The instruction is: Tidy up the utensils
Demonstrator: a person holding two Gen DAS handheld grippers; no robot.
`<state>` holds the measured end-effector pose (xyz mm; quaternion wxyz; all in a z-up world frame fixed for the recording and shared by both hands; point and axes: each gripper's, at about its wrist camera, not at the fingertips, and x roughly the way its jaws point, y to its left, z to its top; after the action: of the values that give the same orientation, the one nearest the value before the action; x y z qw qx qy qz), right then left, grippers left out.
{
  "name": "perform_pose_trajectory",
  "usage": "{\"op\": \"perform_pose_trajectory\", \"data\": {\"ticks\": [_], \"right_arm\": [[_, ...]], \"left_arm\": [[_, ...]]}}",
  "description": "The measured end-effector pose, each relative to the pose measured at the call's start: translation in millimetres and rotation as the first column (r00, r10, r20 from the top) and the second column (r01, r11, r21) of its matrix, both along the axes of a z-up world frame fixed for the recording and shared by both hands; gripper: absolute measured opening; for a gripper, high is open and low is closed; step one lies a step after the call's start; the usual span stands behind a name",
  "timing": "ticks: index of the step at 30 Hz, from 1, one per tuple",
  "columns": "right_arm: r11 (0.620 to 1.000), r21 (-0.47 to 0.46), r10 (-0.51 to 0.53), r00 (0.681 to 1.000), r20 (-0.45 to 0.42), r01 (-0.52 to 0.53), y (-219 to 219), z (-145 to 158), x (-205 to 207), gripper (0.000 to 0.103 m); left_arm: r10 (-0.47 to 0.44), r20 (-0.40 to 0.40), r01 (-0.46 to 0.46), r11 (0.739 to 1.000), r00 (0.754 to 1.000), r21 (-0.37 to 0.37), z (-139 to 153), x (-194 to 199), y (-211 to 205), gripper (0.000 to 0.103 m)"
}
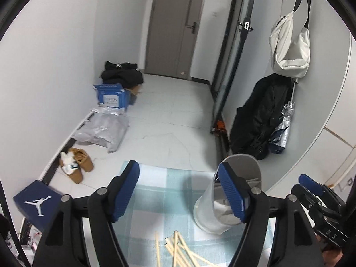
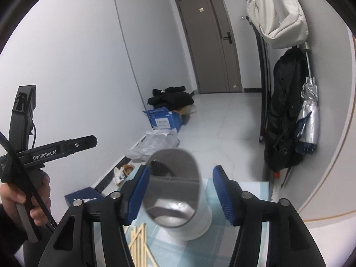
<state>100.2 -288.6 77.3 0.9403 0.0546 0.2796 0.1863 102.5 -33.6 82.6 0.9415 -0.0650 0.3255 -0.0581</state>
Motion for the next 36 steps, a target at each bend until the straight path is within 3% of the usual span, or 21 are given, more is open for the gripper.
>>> {"op": "perform_pose_trajectory", "data": {"ticks": [3,9,11,16,24,30,36], "right_arm": [[1.000,-0.002,0.012,1.000,0.006,-0.012,7.6,-4.5,-14.1,0.066],[1.000,-0.013,0.014,1.000,-0.021,-0.015,18.4,-20.6,-33.5,0.067],[1.000,-0.014,0.014,1.000,-0.025,-0.014,20.6,-24.4,-38.7,0.072],[0.999,-0.035,0.021,0.999,-0.032,-0.022,26.5,-32.2,-48.5,0.078],[0.998,-0.040,0.034,0.995,-0.092,-0.038,29.8,-54.8,-60.3,0.081],[0.997,-0.066,0.037,0.988,-0.153,-0.048,31.5,-78.4,-65.2,0.081],[0.991,-0.104,0.052,0.968,-0.247,-0.079,42.9,-109.1,-62.1,0.081]], "left_arm": [[0.014,0.020,-0.015,0.999,1.000,0.035,-3.0,-10.2,1.5,0.076],[0.054,-0.001,-0.054,0.998,0.999,-0.015,-14.4,-25.1,13.6,0.081],[0.082,0.004,-0.082,0.996,0.997,-0.020,-17.3,-31.5,15.7,0.082],[0.125,0.012,-0.124,0.991,0.992,-0.047,-26.8,-42.7,20.4,0.093],[0.140,0.035,-0.140,0.990,0.990,-0.005,-52.5,-61.8,22.8,0.102],[0.143,-0.008,-0.143,0.989,0.990,0.027,-74.9,-61.8,26.9,0.102],[0.123,-0.110,-0.119,0.992,0.986,0.040,-89.9,-58.1,31.2,0.102]]}}
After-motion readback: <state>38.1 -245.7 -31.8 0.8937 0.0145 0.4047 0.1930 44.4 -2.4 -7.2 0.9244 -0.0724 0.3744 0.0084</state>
